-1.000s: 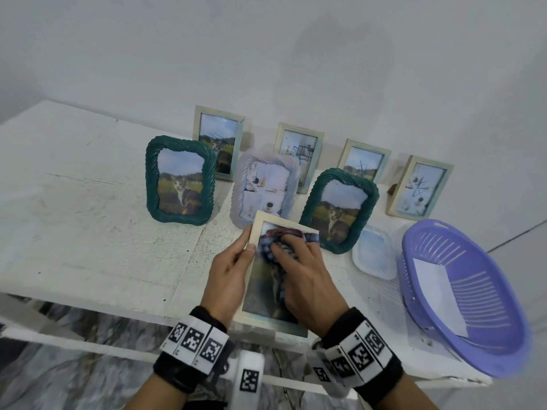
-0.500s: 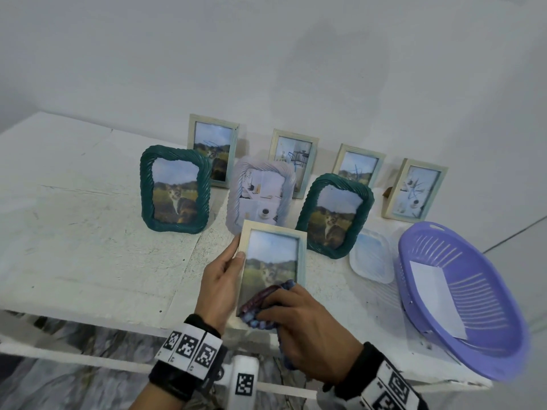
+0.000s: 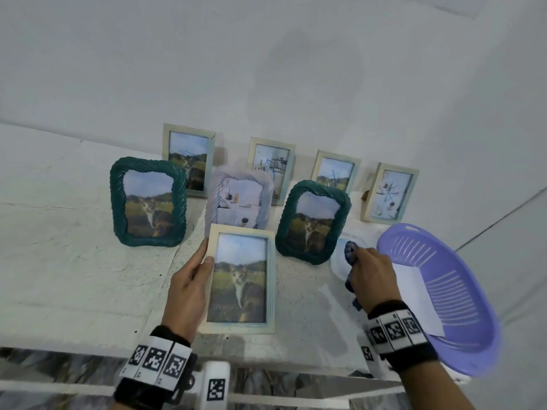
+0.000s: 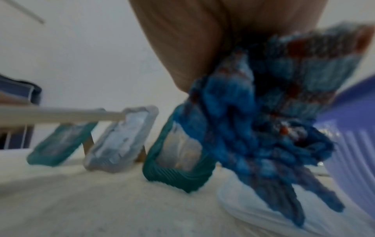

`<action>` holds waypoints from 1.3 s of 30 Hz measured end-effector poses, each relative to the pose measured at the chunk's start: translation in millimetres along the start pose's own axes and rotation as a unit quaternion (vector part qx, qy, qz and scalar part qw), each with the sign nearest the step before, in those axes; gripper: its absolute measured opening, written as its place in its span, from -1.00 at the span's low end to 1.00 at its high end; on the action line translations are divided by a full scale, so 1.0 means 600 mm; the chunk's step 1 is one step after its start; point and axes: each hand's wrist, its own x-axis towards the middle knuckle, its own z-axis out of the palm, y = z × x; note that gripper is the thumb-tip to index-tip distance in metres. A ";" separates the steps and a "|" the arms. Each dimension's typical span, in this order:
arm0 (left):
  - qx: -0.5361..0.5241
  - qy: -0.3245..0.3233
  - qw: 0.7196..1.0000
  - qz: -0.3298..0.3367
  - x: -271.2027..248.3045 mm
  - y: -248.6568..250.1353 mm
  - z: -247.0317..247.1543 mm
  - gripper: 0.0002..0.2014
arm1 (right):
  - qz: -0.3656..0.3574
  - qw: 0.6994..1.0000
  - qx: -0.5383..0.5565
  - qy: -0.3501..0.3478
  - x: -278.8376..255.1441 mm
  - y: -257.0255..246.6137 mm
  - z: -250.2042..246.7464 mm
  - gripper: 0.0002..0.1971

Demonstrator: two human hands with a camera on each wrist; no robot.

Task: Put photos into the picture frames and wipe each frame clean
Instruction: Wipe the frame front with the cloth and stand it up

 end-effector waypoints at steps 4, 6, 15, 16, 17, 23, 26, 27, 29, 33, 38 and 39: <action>0.010 -0.001 1.000 -0.003 -0.001 -0.003 -0.003 -0.62 | 0.020 0.984 -0.164 -0.062 0.064 0.019 0.049 -0.52; 0.009 -0.001 1.000 -0.006 -0.001 -0.005 -0.005 -0.62 | 0.028 0.984 -0.162 -0.066 0.083 0.020 0.066 -0.44; 0.011 0.002 1.000 -0.009 -0.005 -0.001 -0.003 -0.61 | 0.088 0.986 0.028 -0.140 0.093 0.028 0.114 -0.56; 0.011 0.001 1.000 -0.011 -0.005 0.000 -0.002 -0.61 | 0.093 0.984 0.042 -0.143 0.089 0.029 0.113 -0.55; 0.011 0.001 1.000 -0.011 -0.005 0.000 -0.002 -0.61 | 0.096 0.984 0.053 -0.142 0.083 0.028 0.110 -0.54; 0.025 0.000 1.000 -0.005 -0.002 -0.001 0.004 -0.61 | 0.017 0.986 0.157 0.050 -0.005 -0.034 0.059 -0.71; 0.021 -0.002 1.000 -0.011 -0.004 0.004 0.015 -0.64 | 0.028 0.912 0.407 -0.035 -0.052 -0.085 0.043 -0.73; 0.016 -0.008 1.000 -0.012 -0.006 0.009 0.020 -0.67 | 0.049 0.857 0.504 -0.092 -0.066 -0.102 0.040 -0.73; 0.013 -0.019 1.000 -0.011 -0.011 0.016 0.029 -0.72 | 0.098 0.729 0.654 -0.176 -0.087 -0.129 0.039 -0.71; 0.010 -0.027 0.999 -0.017 -0.017 0.019 0.034 -0.83 | 0.146 0.581 0.779 -0.185 -0.107 -0.146 0.045 -0.65; 0.044 -0.131 0.988 -0.065 -0.017 0.006 0.036 -0.47 | 0.101 0.586 0.785 -0.172 -0.118 -0.151 0.033 -0.72; 0.052 -0.155 0.984 -0.070 -0.018 0.007 0.039 -0.32 | 0.082 0.596 0.779 -0.177 -0.120 -0.153 0.030 -0.73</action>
